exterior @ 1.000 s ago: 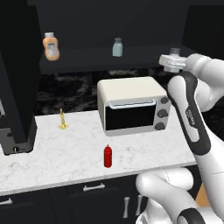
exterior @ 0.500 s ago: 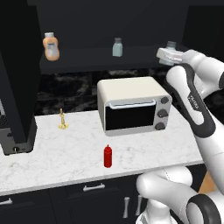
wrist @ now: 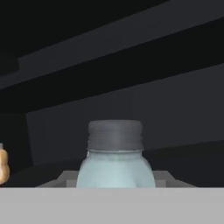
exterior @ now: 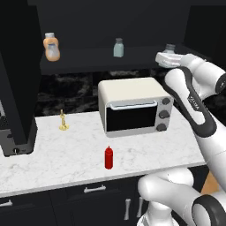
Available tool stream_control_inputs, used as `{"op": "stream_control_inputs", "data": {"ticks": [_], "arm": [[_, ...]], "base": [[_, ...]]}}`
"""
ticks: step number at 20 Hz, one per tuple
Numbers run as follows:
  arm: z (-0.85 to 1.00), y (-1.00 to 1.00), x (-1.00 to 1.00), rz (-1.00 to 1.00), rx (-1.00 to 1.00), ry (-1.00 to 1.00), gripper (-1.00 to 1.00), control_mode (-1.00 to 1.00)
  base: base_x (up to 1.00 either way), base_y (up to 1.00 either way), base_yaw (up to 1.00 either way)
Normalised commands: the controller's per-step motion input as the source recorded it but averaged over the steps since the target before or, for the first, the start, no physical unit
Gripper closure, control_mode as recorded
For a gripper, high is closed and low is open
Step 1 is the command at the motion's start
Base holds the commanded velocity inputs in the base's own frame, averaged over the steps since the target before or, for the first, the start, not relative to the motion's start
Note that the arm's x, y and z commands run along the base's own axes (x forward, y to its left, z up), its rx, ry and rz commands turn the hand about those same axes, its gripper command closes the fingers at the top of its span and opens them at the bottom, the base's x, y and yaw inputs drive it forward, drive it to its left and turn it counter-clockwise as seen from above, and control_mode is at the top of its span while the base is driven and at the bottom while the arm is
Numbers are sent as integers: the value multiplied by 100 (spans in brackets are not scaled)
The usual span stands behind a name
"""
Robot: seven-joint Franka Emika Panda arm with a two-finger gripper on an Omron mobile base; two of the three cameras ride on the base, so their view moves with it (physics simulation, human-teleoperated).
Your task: Put the shaker and condiment bottle from the counter next to their counterparts in the cabinet.
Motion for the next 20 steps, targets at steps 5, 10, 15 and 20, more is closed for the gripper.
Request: {"op": "stream_control_inputs", "data": {"ticks": [5, 10, 15, 20], "arm": [[4, 0, 0, 2, -5, 0, 100, -100], [0, 2, 26, 0, 0, 0, 100, -100], [-2, 21, 52, 1, 0, 0, 100, -100], [-15, 4, 35, 2, 0, -6, 100, -100]], "base": [[0, 0, 0], [0, 0, 0], [0, 0, 0], [0, 0, 0]]}}
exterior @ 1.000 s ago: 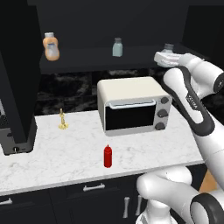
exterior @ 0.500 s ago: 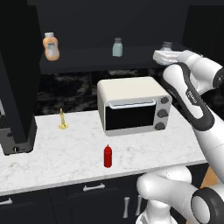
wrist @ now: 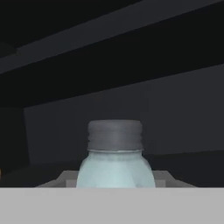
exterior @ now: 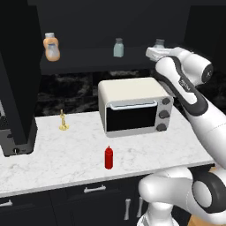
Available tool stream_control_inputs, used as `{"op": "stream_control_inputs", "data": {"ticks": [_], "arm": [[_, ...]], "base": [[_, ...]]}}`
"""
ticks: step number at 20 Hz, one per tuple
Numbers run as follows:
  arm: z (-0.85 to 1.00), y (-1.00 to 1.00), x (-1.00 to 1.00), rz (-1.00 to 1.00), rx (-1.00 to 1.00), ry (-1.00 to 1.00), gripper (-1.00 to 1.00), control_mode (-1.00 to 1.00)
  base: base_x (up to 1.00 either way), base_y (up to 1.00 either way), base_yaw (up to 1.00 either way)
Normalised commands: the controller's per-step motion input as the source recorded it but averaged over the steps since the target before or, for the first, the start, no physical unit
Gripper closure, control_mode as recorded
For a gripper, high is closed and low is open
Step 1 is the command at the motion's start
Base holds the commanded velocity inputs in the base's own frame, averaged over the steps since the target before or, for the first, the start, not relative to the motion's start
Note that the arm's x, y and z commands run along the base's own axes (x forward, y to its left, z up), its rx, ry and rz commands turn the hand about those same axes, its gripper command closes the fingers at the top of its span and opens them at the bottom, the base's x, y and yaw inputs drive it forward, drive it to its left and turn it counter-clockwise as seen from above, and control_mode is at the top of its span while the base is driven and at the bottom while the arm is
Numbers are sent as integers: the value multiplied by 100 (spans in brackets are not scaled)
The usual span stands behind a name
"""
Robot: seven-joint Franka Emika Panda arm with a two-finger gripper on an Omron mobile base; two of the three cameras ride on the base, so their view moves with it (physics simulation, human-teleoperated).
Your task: Put the shaker and condiment bottle from the counter next to their counterparts in the cabinet.
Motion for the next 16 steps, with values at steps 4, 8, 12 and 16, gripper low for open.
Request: {"op": "stream_control_inputs", "data": {"ticks": [4, 8, 12, 16], "arm": [[-31, 2, 33, 5, -1, -11, 100, -100], [-25, 14, 21, 5, -10, -7, 100, -100], [-12, 13, 14, 6, -17, 0, 100, -100], [0, 5, 21, 6, -11, 0, 100, -100]], "base": [[0, 0, 0], [0, 0, 0], [0, 0, 0], [0, 0, 0]]}}
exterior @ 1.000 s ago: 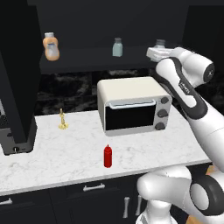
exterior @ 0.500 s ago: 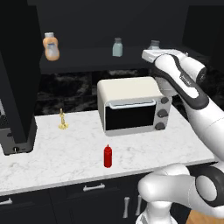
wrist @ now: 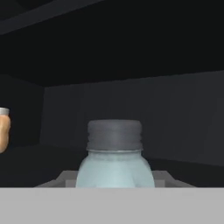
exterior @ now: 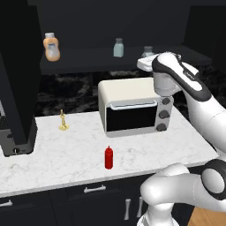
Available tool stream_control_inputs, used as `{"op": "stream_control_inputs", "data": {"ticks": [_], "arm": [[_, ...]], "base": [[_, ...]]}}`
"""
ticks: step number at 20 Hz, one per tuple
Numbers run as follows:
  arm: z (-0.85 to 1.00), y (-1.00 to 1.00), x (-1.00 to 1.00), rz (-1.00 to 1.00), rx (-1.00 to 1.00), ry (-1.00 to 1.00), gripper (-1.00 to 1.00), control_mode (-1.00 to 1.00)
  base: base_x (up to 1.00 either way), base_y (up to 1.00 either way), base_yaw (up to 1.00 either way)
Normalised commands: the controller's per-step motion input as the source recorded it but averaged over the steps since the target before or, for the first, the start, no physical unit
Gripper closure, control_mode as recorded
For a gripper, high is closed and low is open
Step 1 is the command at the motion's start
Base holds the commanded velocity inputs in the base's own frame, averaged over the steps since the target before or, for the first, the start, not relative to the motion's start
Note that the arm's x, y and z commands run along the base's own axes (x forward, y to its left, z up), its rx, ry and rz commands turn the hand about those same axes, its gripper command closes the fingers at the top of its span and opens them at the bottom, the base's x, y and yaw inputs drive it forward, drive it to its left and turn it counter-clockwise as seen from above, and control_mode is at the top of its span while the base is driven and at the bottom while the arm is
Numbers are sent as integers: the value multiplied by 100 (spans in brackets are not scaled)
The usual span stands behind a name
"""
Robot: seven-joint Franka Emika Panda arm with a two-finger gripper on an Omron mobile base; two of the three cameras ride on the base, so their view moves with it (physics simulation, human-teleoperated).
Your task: Put the shaker and condiment bottle from the counter next to their counterparts in the cabinet.
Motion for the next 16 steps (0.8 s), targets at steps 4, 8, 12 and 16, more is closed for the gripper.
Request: {"op": "stream_control_inputs", "data": {"ticks": [4, 8, 12, 16], "arm": [[0, 4, 25, 5, -8, 0, 100, -100], [0, 4, 29, 5, -5, 0, 100, -100], [0, 4, 29, 5, -2, 5, 100, -100], [0, 4, 30, 3, 0, 8, 100, -100]], "base": [[0, 0, 0], [0, 0, 0], [0, 0, 0], [0, 0, 0]]}}
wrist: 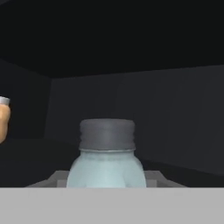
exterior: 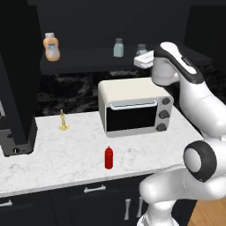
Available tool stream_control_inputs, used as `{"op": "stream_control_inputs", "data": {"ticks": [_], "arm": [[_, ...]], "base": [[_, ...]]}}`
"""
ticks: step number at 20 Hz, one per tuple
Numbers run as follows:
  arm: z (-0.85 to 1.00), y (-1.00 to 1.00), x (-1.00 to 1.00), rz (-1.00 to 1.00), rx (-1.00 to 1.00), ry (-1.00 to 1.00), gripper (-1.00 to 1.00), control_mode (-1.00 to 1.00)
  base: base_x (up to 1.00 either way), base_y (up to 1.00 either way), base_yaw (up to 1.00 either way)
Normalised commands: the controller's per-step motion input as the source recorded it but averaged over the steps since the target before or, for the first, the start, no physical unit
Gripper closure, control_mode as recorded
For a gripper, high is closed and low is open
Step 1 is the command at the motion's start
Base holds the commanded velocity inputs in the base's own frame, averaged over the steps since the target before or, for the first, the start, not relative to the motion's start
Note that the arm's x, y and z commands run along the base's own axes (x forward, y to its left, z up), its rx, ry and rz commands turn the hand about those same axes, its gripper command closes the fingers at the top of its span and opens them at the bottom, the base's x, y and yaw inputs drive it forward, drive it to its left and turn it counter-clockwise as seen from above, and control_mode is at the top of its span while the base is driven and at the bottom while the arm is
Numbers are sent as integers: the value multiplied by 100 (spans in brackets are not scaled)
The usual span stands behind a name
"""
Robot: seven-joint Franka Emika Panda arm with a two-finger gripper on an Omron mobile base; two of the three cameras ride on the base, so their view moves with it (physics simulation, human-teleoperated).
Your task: Put the shaker and condiment bottle from the counter next to their counterparts in the cabinet.
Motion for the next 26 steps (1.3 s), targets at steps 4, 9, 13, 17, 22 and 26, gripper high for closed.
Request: {"op": "stream_control_inputs", "data": {"ticks": [4, 9, 13, 17, 22, 26], "arm": [[0, 8, 29, 2, 0, 9, 100, -100], [0, 9, 23, 0, 0, 6, 100, -100], [0, 4, 19, 0, 0, 1, 100, -100], [0, 0, 18, 1, 0, 0, 100, -100], [-2, 0, 15, 1, 0, 0, 100, -100], [-7, 8, 19, 0, 0, 0, 100, -100]], "base": [[0, 0, 0], [0, 0, 0], [0, 0, 0], [0, 0, 0], [0, 0, 0], [0, 0, 0]]}}
